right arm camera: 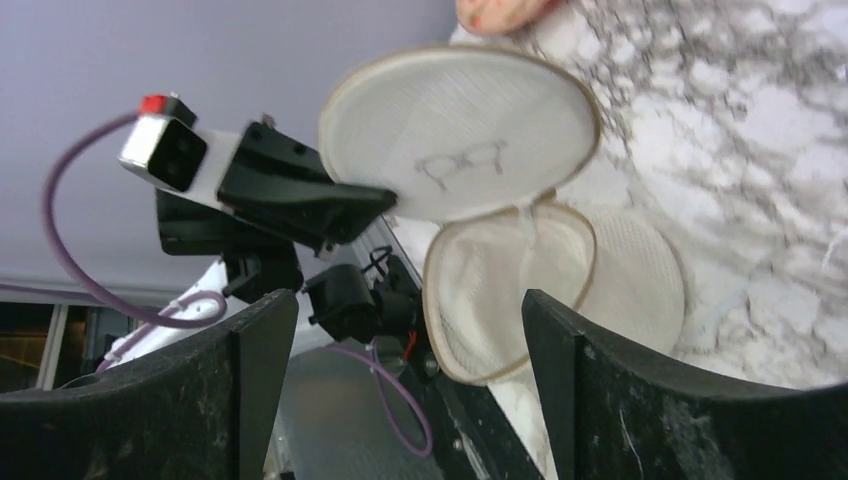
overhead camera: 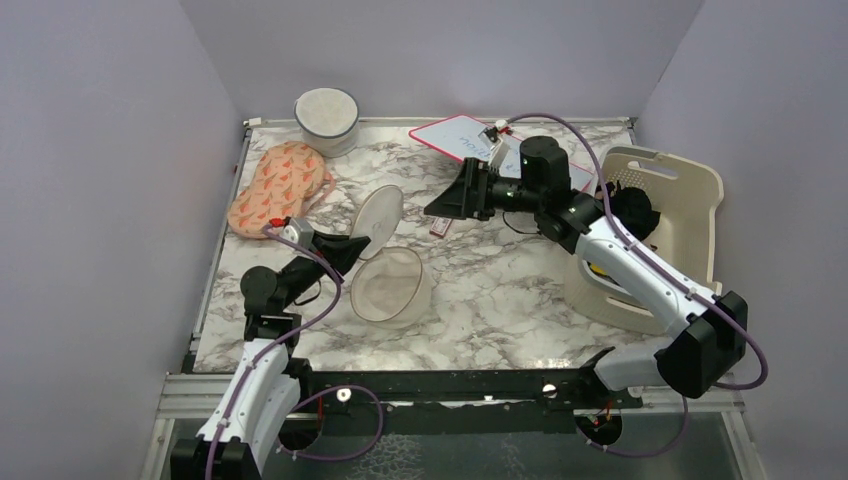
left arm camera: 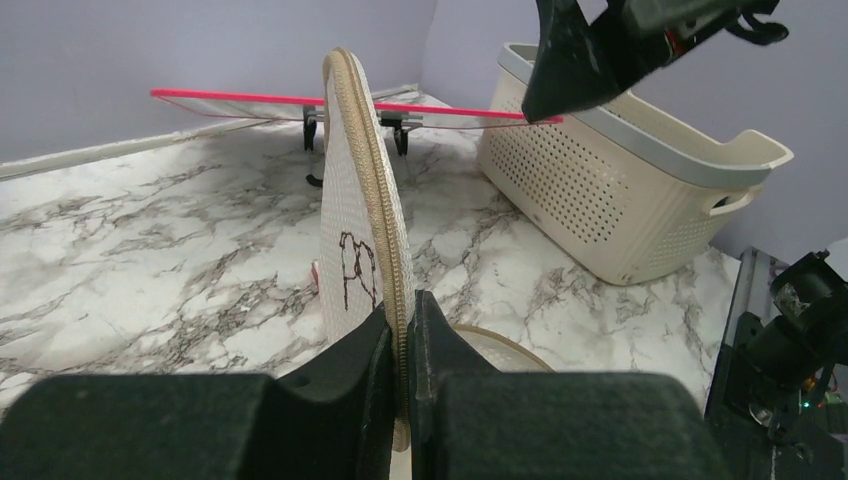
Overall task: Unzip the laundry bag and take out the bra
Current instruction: Close the laundry bag at the center of the board.
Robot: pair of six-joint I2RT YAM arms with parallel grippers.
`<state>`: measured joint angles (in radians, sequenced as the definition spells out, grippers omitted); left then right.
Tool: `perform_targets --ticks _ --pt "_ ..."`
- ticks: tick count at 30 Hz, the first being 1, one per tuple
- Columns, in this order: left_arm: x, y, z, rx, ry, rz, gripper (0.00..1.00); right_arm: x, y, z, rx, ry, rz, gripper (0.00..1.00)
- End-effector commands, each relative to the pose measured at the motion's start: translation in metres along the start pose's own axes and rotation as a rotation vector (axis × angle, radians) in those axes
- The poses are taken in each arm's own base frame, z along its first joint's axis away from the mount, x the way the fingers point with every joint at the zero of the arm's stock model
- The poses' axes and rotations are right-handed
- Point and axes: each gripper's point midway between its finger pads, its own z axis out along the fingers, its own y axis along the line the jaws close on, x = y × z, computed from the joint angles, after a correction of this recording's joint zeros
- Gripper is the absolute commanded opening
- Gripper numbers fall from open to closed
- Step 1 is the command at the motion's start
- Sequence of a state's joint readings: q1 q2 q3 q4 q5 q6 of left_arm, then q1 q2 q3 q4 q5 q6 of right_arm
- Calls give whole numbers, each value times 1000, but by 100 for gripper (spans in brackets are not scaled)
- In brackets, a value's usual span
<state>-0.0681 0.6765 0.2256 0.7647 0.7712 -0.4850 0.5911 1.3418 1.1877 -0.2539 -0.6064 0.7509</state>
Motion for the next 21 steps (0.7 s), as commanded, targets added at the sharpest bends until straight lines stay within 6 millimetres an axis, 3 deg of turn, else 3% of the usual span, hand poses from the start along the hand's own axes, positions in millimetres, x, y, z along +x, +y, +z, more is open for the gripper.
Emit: perform_targets --ticks 1,3,7,14,21 --pt "-5 -9 2 47 0 68 0 -35 42 11 -151 -82 -157 83" --pt "-6 -11 2 51 -2 72 0 -37 46 17 -199 -107 -368 84" --pt "-5 -18 2 78 1 81 0 -43 32 26 -198 -224 -748 84" --pt "-5 -29 3 122 3 87 0 -26 12 48 -327 -188 -1300 82" --pt "-6 -39 3 159 4 89 0 -14 7 67 -471 -66 -1443 78"
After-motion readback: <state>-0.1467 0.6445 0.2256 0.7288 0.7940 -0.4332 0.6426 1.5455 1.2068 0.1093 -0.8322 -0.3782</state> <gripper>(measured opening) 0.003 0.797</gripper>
